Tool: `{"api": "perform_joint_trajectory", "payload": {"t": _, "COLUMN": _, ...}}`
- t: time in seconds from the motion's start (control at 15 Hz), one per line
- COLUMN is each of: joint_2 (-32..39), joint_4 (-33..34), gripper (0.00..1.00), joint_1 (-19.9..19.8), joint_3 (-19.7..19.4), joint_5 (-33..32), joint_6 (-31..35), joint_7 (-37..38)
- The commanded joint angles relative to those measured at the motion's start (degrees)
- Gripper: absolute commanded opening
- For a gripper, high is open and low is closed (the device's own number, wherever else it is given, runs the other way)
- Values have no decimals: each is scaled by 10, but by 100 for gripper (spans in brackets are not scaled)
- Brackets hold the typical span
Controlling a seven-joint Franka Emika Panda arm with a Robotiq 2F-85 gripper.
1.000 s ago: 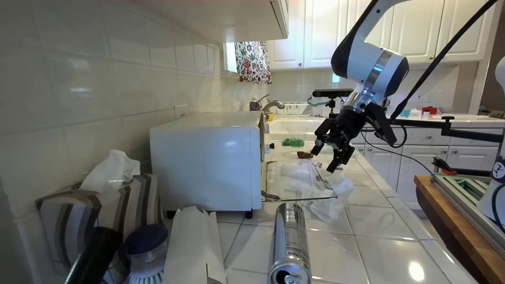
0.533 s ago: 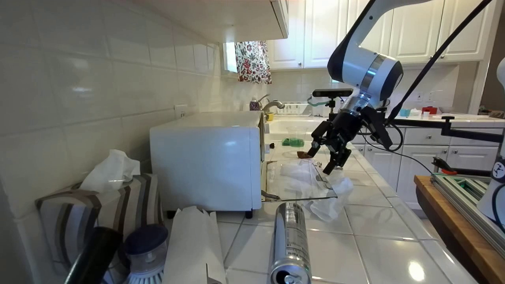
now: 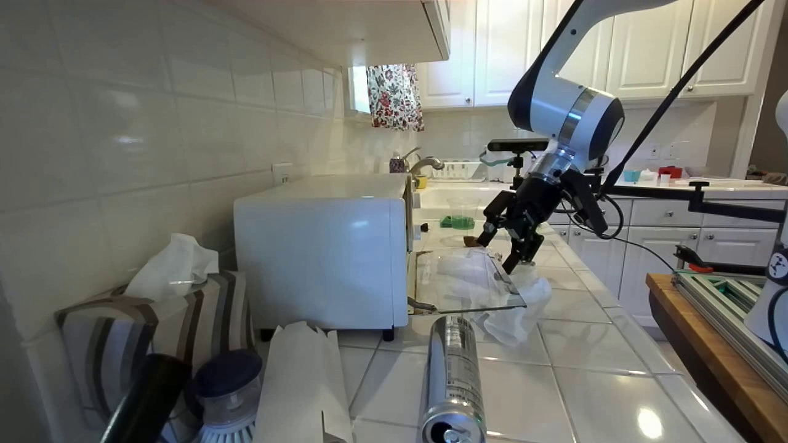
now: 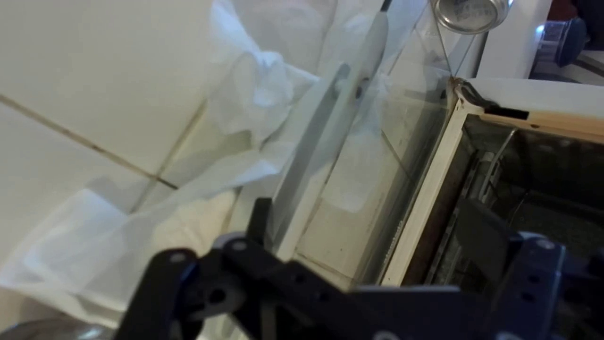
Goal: Close the door of the oven
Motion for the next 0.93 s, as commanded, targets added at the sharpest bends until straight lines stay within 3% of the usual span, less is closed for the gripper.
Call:
{"api": "perform_joint_trajectory", "payload": {"t": 0.0, "joint_2": -10, "joint_4": 3, "gripper": 100, "joint_1": -6, "joint_3": 10, "joint_5": 19, "joint_6": -8, "joint_7": -34}}
{"api": "perform_joint_trajectory", "payload": {"t": 0.87, "joint_2": -109, "joint_4": -13, "gripper": 100, "joint_1": -5, "joint_3": 40, "joint_5": 1, "joint_6": 9, "joint_7": -20}}
